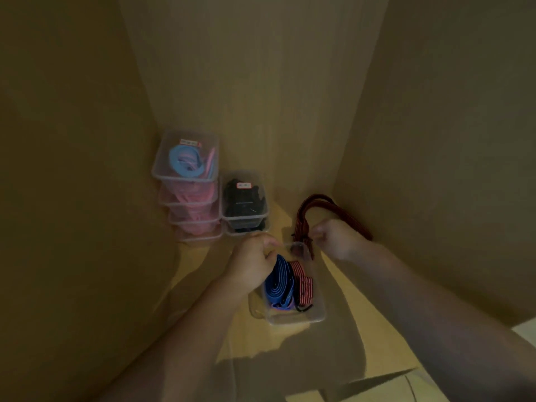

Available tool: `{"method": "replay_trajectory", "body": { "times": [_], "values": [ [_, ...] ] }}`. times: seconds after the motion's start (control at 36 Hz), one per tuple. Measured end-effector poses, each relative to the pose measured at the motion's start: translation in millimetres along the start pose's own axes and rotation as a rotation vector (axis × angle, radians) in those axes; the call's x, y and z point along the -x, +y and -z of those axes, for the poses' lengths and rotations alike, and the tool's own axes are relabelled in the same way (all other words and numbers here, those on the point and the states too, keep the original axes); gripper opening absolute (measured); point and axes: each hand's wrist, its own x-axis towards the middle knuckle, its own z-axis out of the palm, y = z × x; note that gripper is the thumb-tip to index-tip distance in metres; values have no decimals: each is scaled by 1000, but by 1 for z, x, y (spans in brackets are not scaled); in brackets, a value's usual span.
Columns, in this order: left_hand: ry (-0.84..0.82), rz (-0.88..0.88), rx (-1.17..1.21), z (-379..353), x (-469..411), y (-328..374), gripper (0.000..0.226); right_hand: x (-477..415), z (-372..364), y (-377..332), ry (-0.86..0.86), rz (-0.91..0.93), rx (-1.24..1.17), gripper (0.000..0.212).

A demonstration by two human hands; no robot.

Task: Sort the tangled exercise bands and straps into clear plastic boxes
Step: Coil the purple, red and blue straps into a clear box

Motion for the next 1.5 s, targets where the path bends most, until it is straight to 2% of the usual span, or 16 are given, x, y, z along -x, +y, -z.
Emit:
{"method": "replay_trajectory", "body": {
  "times": [0.06,0.11,0.25,0.28,0.36,0.39,0.5,0.58,0.67,0.78,0.83,0.92,1.11,1.31,1.44,1.5],
  "values": [
    [6,10,-12,0,-5,0,19,-10,-2,2,-108,-26,-33,34],
    [10,16,-24,0,-9,0,18,-16,-6,2,-222,-94,-193,32],
    [2,-2,-50,-5,-21,2,19,-35,-19,13,-314,-341,-895,17],
    [-2,-3,-51,-7,-22,2,19,-42,-25,20,-303,-336,-912,12],
    [-24,-2,-37,-14,-27,3,19,-62,-43,40,-230,-317,-915,49],
    [-32,-1,-29,-16,-28,3,19,-68,-49,46,-224,-309,-905,51],
    [-42,-3,-7,-23,-38,1,19,-60,-35,23,-208,-332,-988,27],
    [-54,-13,-1,-23,-45,0,19,-60,-28,21,-181,-245,-1010,15],
    [-66,-27,3,-20,-47,3,19,-64,-28,23,-140,-194,-942,15],
    [-71,-47,-1,-16,-47,5,18,-59,-23,26,-118,-80,-599,9],
    [-72,-49,3,-15,-47,7,18,-55,-21,28,-106,-98,-472,18],
    [-70,-55,7,-13,-47,10,19,-52,-17,36,-62,-6,-286,22],
    [7,-18,69,3,-52,27,29,-50,24,18,163,207,-99,16],
    [35,-91,72,29,-68,48,33,-32,69,-42,222,448,-78,14],
    [122,-100,109,51,-69,58,17,-16,88,-69,220,526,8,25],
    [135,-97,140,59,-68,59,15,-14,94,-71,196,525,11,22]
  ]
}}
